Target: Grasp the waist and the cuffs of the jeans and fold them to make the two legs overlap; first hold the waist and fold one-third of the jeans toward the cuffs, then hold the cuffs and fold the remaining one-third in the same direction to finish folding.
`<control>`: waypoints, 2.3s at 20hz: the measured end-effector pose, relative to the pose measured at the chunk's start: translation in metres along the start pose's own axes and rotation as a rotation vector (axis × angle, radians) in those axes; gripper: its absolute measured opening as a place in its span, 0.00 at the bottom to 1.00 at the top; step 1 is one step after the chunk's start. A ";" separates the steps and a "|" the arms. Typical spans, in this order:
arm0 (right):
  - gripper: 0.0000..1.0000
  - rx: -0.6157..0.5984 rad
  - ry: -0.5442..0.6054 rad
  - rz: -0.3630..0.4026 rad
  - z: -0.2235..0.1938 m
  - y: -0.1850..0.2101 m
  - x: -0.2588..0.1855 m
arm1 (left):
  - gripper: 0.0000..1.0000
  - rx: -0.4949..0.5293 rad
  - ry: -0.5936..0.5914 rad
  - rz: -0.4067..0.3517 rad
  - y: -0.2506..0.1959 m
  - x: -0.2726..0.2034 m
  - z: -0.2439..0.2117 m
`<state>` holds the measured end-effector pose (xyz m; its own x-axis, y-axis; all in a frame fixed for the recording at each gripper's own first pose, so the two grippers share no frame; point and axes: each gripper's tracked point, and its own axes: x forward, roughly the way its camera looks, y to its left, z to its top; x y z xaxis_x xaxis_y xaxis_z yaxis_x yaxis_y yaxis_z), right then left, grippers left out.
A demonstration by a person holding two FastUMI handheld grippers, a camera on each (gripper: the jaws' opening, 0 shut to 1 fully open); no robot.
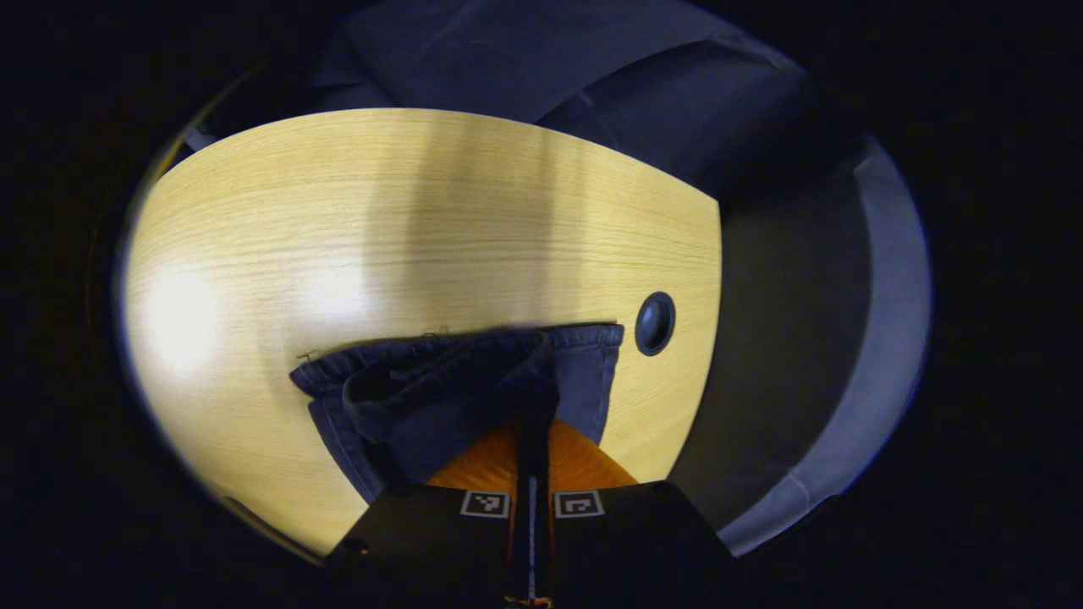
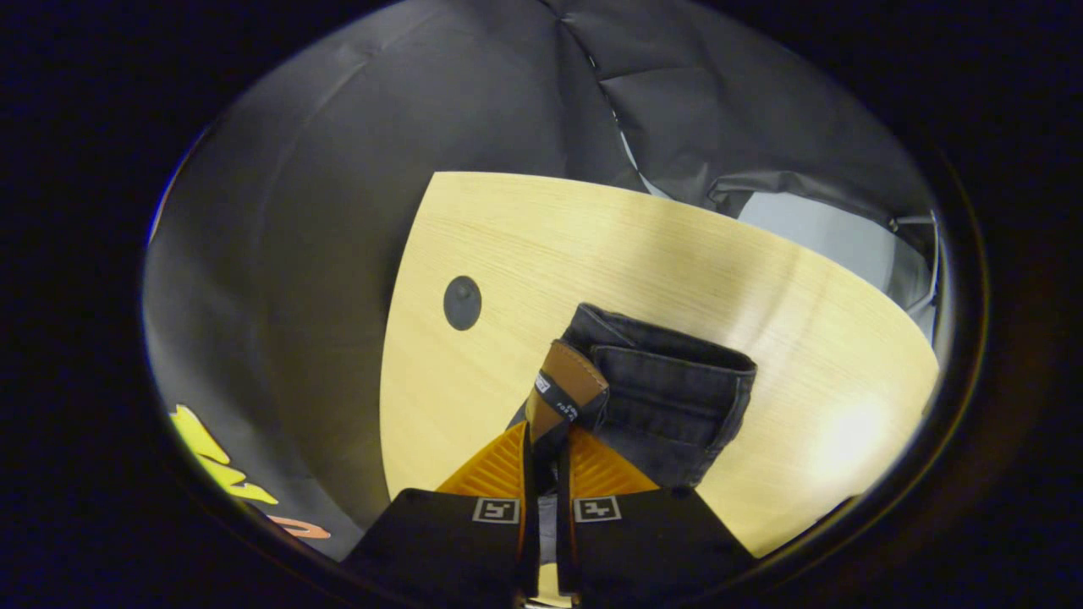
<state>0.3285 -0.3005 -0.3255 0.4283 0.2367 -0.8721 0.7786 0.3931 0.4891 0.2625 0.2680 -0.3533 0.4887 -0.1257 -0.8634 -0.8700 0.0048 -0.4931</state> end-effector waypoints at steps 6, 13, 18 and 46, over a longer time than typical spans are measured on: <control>0.31 -0.121 -0.060 -0.020 0.005 0.008 -0.007 | 0.62 0.111 -0.017 0.031 0.002 -0.048 -0.003; 0.95 -0.466 -0.284 0.001 -0.003 0.014 -0.073 | 0.99 0.461 -0.207 -0.078 -0.026 -0.138 -0.009; 0.95 -0.730 -0.509 0.075 -0.047 0.015 -0.147 | 0.99 1.026 -0.512 -0.223 -0.047 -0.236 -0.067; 0.98 -0.437 -0.596 0.144 -0.001 -0.099 -0.056 | 0.99 1.394 -0.640 -0.437 0.034 -0.320 -0.299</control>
<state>0.2273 -0.3520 -0.3253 0.7844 -0.1602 -0.5992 0.4969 0.7406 0.4524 0.0569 0.0118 -0.0612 0.9317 0.0564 -0.3588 -0.0990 0.9899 -0.1017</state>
